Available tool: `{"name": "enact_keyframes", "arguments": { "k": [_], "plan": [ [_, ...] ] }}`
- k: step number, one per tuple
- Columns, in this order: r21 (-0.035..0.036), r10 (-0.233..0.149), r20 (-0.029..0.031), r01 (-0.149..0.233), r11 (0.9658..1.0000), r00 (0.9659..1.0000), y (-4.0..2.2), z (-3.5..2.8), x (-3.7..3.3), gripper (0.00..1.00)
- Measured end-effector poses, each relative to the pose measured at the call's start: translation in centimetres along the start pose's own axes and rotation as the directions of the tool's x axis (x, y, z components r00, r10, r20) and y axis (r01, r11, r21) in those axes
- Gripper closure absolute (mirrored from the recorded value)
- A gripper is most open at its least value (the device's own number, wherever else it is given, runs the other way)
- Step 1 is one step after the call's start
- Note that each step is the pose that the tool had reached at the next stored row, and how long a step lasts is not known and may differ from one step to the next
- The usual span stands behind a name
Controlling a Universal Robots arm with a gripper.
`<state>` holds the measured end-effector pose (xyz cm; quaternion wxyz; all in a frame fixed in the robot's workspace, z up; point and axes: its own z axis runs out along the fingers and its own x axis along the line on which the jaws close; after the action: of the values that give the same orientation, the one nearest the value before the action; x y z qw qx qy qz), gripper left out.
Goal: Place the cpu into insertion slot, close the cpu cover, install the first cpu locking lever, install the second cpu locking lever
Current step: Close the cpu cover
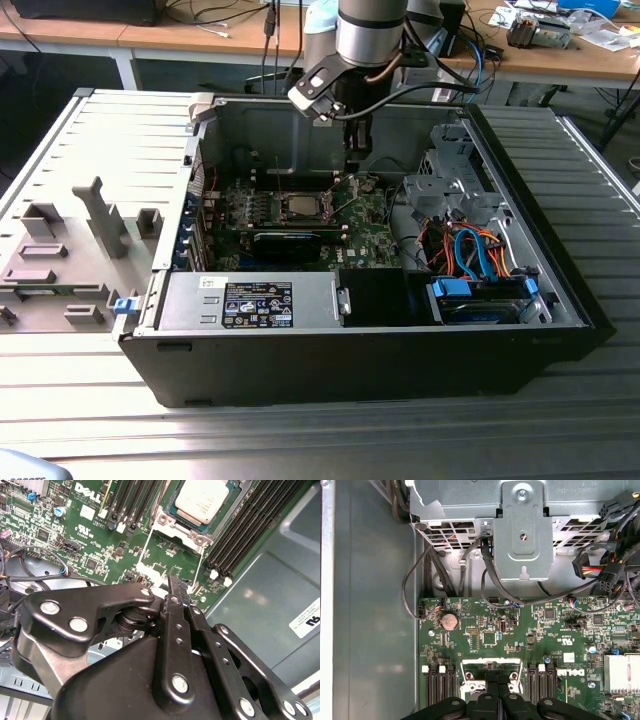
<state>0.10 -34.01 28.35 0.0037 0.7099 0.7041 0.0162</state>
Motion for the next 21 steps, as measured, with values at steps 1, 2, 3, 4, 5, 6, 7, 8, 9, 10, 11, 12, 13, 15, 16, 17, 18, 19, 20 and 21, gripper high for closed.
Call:
{"name": "enact_keyframes", "arguments": {
  "k": [1, 2, 3, 4, 5, 6, 7, 8, 9, 10, 11, 12, 13, 15, 16, 17, 18, 19, 20, 21],
  "plan": [
    [0.0000, 0.000, 0.0000, 0.000, 1.0000, 1.0000, 0.03, 0.00, 0.00, 0.89],
    [0.0000, 0.000, 0.0000, 0.000, 1.0000, 1.0000, 0.07, 0.01, 0.00, 0.89],
    [0.0000, 0.000, 0.0000, 0.000, 1.0000, 1.0000, 0.10, 0.02, 0.00, 0.89],
    [0.0000, 0.000, 0.0000, 0.000, 1.0000, 1.0000, 0.14, 0.02, 0.00, 0.89],
    [0.0000, 0.000, 0.0001, 0.000, 1.0000, 1.0000, 0.17, 0.02, 0.00, 0.89],
    [0.0000, 0.000, 0.0000, 0.000, 1.0000, 1.0000, 0.21, 0.03, 0.00, 0.89],
    [0.0000, 0.000, 0.0000, 0.000, 1.0000, 1.0000, 0.24, 0.03, 0.00, 0.89],
    [0.0000, 0.000, 0.0000, 0.000, 1.0000, 1.0000, 0.28, 0.04, 0.00, 0.89],
    [0.0000, 0.000, 0.0000, 0.000, 1.0000, 1.0000, 0.30, 0.04, 0.00, 0.89],
    [0.0000, 0.000, 0.0000, 0.000, 1.0000, 1.0000, 0.34, 0.05, 0.00, 0.89],
    [0.0000, 0.000, 0.0000, 0.000, 1.0000, 1.0000, 0.37, 0.05, 0.00, 0.89],
    [0.0000, 0.000, 0.0001, 0.000, 1.0000, 1.0000, 0.42, 0.06, 0.00, 0.89],
    [0.0000, 0.000, 0.0000, 0.000, 1.0000, 1.0000, 0.44, 0.07, 0.00, 0.89],
    [0.0000, 0.000, 0.0000, 0.000, 1.0000, 1.0000, 0.50, 0.07, 0.00, 0.89],
    [0.0000, 0.000, 0.0000, 0.000, 1.0000, 1.0000, 0.54, 0.08, 0.00, 0.89],
    [0.0000, 0.000, 0.0000, 0.000, 1.0000, 1.0000, 0.58, 0.09, 0.00, 0.89],
    [0.0000, 0.000, 0.0000, 0.000, 1.0000, 1.0000, 0.61, 0.09, 0.00, 0.89],
    [0.0000, 0.000, 0.0000, 0.000, 1.0000, 1.0000, 0.64, 0.09, 0.00, 0.89],
    [0.0000, 0.000, 0.0000, 0.000, 1.0000, 1.0000, 0.68, 0.10, 0.00, 0.89],
    [0.0000, 0.000, 0.0000, 0.000, 1.0000, 1.0000, 0.73, 0.11, 0.00, 0.89]
  ]
}}
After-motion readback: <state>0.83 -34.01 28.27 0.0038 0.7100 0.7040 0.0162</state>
